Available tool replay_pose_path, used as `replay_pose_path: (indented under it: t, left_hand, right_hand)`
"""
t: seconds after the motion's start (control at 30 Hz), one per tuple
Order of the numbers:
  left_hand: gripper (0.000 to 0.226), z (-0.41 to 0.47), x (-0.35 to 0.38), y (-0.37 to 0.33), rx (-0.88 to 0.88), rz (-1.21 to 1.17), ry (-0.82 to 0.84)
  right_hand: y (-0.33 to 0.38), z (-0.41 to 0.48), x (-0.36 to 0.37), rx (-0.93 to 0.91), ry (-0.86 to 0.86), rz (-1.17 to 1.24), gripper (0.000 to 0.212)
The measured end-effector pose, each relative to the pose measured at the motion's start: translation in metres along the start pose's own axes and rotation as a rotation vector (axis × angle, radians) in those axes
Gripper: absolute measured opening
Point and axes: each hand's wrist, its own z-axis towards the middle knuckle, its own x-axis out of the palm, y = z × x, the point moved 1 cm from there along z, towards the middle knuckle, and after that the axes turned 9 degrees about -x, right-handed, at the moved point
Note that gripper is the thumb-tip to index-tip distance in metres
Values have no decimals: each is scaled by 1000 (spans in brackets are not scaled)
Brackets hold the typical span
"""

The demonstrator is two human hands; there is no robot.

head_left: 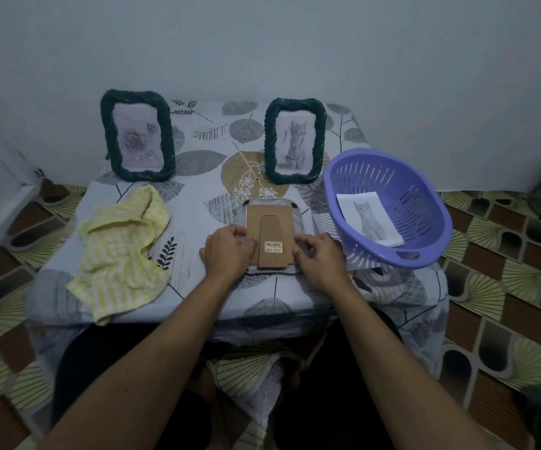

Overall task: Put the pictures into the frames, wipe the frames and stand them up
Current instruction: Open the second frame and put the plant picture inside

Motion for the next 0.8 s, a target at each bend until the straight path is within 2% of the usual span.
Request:
replay_pose_path:
  t: [0.27, 0.47, 0.63, 0.8]
  left_hand:
    - [31, -1, 0, -2, -14, 7, -3]
    - [51, 0, -3, -8, -22, 120, -10]
    - [43, 10, -6, -16, -41, 184, 54]
    - [37, 17, -6, -22, -89, 120, 115]
  right_hand:
    - [4, -1, -4, 10, 9, 12, 37]
    - [12, 4, -5, 65, 19, -33, 46]
    - [20, 14, -3, 81, 49, -72, 49]
    - [24, 22, 0, 95, 37, -17, 46]
